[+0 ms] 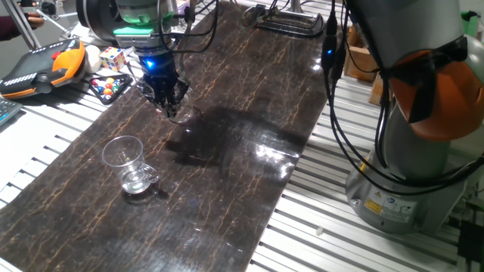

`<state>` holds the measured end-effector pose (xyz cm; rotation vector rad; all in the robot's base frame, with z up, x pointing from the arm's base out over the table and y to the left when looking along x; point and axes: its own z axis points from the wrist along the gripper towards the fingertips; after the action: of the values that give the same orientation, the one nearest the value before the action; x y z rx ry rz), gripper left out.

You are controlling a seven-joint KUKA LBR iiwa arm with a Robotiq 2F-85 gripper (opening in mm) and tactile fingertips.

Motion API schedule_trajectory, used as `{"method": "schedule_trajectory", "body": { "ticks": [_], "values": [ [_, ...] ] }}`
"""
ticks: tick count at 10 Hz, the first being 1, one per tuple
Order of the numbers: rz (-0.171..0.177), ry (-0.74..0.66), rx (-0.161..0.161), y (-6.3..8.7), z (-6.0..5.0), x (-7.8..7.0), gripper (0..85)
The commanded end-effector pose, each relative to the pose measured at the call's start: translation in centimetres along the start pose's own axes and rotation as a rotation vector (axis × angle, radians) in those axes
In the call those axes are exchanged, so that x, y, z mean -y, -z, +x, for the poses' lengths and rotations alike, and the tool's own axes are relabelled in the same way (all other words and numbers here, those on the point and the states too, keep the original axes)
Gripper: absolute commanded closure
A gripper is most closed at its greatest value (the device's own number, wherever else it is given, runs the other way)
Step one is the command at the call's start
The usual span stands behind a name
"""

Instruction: Pour the water from one cup into another empty cup

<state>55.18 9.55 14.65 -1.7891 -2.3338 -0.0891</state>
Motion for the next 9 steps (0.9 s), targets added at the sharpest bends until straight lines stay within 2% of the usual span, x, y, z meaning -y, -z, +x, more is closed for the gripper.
{"method": "schedule_trajectory", "body": {
  "ticks": [1, 9],
  "values": [
    [0.000, 0.000, -0.001, -0.03, 0.02, 0.00, 84.3],
    [0.005, -0.007, -0.004, -0.17, -0.05, -0.01, 84.3]
  ]
}}
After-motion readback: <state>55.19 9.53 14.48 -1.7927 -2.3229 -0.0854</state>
